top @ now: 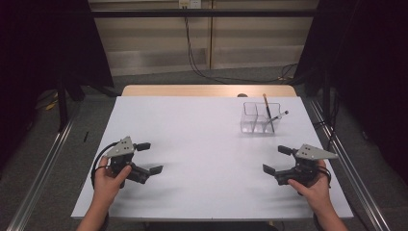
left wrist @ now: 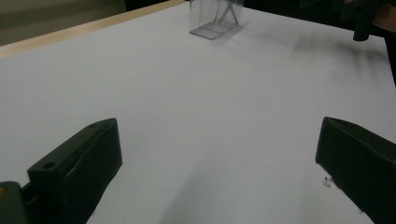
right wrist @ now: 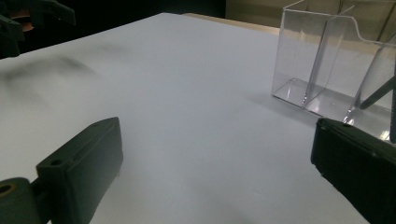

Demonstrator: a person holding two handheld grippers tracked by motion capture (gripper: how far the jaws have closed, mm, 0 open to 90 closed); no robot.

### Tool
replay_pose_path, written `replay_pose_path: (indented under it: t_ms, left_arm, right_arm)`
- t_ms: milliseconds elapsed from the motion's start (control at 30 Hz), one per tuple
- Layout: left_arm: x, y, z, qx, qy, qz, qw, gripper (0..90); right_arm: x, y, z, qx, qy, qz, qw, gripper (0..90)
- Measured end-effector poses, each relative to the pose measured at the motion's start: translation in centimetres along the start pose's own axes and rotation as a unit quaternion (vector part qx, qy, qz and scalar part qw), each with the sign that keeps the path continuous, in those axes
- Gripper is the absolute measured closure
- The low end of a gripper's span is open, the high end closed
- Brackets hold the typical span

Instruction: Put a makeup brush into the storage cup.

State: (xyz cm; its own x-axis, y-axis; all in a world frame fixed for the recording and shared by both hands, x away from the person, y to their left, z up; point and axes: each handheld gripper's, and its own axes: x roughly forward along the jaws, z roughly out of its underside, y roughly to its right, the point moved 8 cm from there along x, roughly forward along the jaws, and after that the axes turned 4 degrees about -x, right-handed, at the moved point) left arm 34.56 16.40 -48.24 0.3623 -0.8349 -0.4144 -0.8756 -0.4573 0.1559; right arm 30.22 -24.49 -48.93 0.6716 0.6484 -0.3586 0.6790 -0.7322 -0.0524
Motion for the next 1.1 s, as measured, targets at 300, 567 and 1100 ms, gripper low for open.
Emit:
replay_pose_path:
  t_ms: [300,567,1100]
  left_arm:
    - [0.0,-0.1,-0.1,-0.002,0.003,-0.002,1.0,0.4]
    - [0.2,-0.1,-0.2,-0.004,0.003,0.0,1.0,0.4]
    - [0.5,-0.1,-0.3,0.0,0.001,0.004,1.0,0.4]
  right_arm:
    - [-0.4,-0.4,0.0,-0.012,-0.001,0.003,0.9999,1.6]
    - [-0.4,-0.7,0.3,-0.022,-0.01,0.001,0.9997,1.6]
    - [-0.8,-1.0,0.5,-0.033,-0.015,0.004,0.9993,1.6]
